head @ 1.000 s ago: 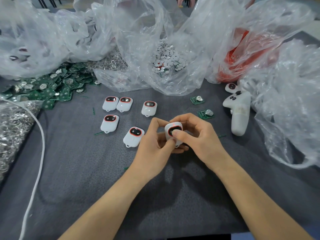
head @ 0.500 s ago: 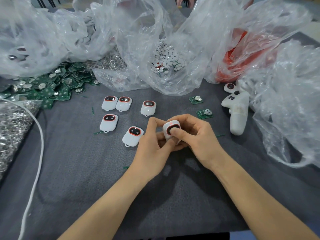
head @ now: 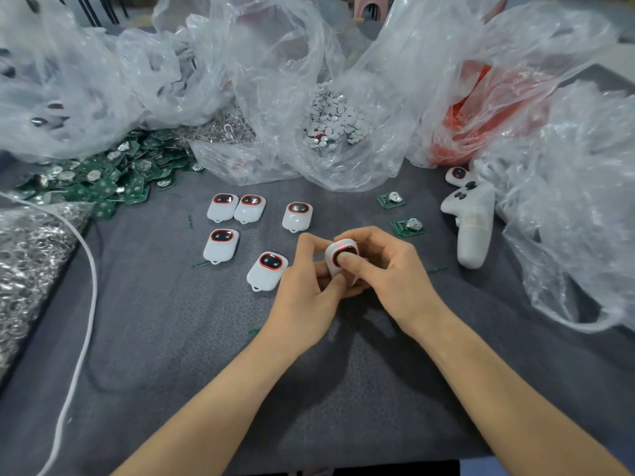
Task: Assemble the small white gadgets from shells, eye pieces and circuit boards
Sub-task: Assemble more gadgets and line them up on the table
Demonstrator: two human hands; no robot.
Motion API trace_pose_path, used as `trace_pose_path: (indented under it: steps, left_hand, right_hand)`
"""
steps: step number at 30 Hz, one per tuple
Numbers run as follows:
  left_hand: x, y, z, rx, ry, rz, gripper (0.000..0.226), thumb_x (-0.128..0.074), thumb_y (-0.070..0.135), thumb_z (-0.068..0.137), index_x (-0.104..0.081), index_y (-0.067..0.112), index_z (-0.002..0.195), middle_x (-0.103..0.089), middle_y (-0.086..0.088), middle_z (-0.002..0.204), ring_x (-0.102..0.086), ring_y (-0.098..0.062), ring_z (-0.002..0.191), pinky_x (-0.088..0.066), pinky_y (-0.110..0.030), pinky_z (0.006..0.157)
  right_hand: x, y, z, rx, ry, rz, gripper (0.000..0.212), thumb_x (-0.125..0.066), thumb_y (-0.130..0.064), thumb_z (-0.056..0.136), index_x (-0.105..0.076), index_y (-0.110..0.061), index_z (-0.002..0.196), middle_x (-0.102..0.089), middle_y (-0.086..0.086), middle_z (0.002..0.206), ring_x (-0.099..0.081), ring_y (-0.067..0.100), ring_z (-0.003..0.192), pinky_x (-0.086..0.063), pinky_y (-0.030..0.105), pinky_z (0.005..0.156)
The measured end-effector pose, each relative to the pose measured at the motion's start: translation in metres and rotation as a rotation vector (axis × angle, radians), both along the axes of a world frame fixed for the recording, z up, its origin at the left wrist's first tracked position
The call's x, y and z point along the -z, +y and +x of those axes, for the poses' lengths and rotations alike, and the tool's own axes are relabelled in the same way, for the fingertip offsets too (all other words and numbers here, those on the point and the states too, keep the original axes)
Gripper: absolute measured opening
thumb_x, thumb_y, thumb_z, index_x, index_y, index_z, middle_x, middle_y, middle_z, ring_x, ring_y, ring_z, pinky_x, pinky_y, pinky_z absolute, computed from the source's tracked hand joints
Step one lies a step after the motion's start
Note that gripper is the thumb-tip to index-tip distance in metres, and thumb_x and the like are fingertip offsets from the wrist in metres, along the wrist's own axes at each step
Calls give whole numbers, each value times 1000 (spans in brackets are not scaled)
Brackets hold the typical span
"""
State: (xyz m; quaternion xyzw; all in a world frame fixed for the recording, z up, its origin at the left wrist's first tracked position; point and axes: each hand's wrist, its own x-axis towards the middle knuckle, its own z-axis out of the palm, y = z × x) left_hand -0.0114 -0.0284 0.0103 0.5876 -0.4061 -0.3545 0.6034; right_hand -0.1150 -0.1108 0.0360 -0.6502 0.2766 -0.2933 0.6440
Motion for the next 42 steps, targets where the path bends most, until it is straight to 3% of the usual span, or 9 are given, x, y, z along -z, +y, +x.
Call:
trace_pose_path:
  steps: [7, 13, 18, 27, 35, 42]
  left_hand:
    - [-5, 1, -5, -5, 110, -50, 26, -55, -5, 92, -42, 17, 94, -74, -6, 82, -73, -20, 78, -57, -25, 70]
    - [-4, 1, -3, 2, 135, -57, 25, -56, -4, 92, -43, 16, 94, -73, -9, 83, -73, -23, 80, -58, -28, 71]
    - [-3, 0, -2, 3, 74, -34, 24, -56, -5, 92, -43, 16, 95, -73, -5, 82, -73, -20, 80, -58, -27, 71]
    - [-10, -1, -2, 14, 190, -39, 21, -55, -6, 91, -42, 10, 96, -72, -11, 82, -72, -22, 81, -57, -26, 70]
    - [-10, 0, -3, 6, 170, -29, 21, -55, -5, 92, -44, 13, 97, -72, -12, 82, -72, -23, 81, -58, -28, 69]
    - [-7, -1, -4, -6, 100, -6, 22, -56, -3, 92, -43, 14, 95, -73, -6, 79, -73, -21, 78, -58, -27, 67]
  right_hand:
    - [0, -1, -4, -24, -70, 74, 21, -58, 5, 87, -67, -9, 100, -72, 5, 89, -67, 13, 82, -56, 23, 70]
    - [1, -1, -4, -40, -86, 104, 22, -53, 7, 90, -65, -4, 105, -71, 8, 92, -67, 15, 84, -57, 26, 72]
    - [2, -1, -1, -10, -1, -42, 24, -56, 5, 90, -66, -16, 95, -70, 5, 91, -67, 14, 85, -56, 26, 74]
    - [3, -4, -1, -43, -54, 93, 22, -52, 5, 92, -64, -4, 107, -69, 10, 98, -66, 20, 90, -56, 32, 78]
    - [-1, -1, -2, -35, -48, 81, 21, -51, 6, 91, -63, -1, 107, -69, 7, 94, -66, 16, 86, -56, 27, 73]
    - [0, 0, -1, 0, 2, 10, 20, -55, 7, 90, -65, -9, 98, -69, 6, 90, -64, 12, 83, -54, 22, 71]
